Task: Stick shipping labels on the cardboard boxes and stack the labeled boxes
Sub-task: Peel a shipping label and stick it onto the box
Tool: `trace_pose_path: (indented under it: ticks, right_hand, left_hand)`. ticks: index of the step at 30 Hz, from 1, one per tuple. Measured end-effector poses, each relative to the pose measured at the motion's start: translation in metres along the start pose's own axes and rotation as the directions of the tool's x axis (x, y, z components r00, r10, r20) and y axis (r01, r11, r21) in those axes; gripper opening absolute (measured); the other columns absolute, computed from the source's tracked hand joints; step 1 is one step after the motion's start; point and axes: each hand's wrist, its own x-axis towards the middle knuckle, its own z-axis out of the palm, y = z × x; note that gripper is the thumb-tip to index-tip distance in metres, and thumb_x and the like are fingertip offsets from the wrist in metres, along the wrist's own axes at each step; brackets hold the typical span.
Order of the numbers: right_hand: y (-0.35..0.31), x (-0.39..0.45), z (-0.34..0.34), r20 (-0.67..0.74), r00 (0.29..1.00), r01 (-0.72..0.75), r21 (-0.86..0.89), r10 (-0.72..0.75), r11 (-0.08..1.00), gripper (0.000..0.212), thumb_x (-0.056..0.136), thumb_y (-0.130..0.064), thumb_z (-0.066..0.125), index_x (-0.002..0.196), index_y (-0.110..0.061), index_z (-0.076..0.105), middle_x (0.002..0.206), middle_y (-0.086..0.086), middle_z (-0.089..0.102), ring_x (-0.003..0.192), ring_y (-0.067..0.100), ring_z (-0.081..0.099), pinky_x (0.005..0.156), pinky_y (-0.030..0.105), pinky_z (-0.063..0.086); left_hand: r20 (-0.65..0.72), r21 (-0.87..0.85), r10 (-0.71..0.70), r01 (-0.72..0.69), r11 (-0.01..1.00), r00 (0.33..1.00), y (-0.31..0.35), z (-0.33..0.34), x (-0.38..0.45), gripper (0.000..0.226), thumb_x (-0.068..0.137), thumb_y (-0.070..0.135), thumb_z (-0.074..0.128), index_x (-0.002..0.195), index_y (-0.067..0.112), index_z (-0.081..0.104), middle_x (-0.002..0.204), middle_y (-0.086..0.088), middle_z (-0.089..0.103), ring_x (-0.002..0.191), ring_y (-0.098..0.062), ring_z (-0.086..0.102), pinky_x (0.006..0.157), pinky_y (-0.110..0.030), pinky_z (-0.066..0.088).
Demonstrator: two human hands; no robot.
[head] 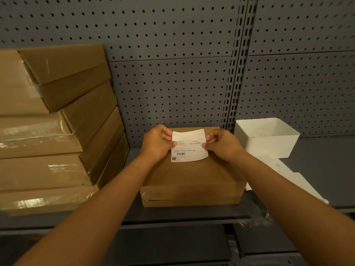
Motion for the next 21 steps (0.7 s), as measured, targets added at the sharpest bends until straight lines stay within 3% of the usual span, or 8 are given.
trace_pose_path:
  ticks: [7, 12, 21]
  right_hand:
    - [-0.002, -0.0003, 0.0021, 0.009, 1.0, 0.025, -0.046, -0.025, 0.999, 0.013, 0.084, -0.016, 0.07, 0.09, -0.014, 0.058, 0.086, -0.003, 0.062, 0.084, 0.012, 0.059, 0.079, 0.024, 0.05]
    - [-0.0033, -0.0013, 0.003, 0.005, 0.999, 0.041, -0.081, -0.041, 0.996, 0.015, 0.083, -0.015, 0.071, 0.09, -0.015, 0.057, 0.082, -0.007, 0.059, 0.077, 0.006, 0.055, 0.064, 0.012, 0.043]
    - [-0.0038, -0.003, 0.0031, 0.005, 0.998, 0.06, -0.111, -0.06, 0.992, 0.015, 0.082, -0.011, 0.071, 0.089, -0.013, 0.058, 0.086, -0.003, 0.061, 0.082, 0.01, 0.058, 0.075, 0.02, 0.048]
  left_hand:
    - [0.037, 0.001, -0.008, 0.008, 1.0, 0.999, -0.001, 0.0025, 0.0003, 0.034, 0.075, 0.007, 0.079, 0.098, 0.013, 0.055, 0.091, 0.002, 0.065, 0.079, -0.009, 0.062, 0.059, -0.015, 0.048]
    - [0.032, 0.047, 0.011, -0.012, 0.999, 0.999, -0.0011, 0.0041, 0.0009, 0.036, 0.074, 0.006, 0.079, 0.1, 0.012, 0.056, 0.093, 0.001, 0.065, 0.081, -0.01, 0.062, 0.058, -0.014, 0.049]
    - [0.033, 0.112, 0.043, -0.046, 0.993, 0.999, -0.0012, 0.0066, 0.0027, 0.036, 0.073, 0.007, 0.08, 0.1, 0.013, 0.055, 0.096, -0.002, 0.066, 0.078, -0.009, 0.061, 0.055, -0.012, 0.046]
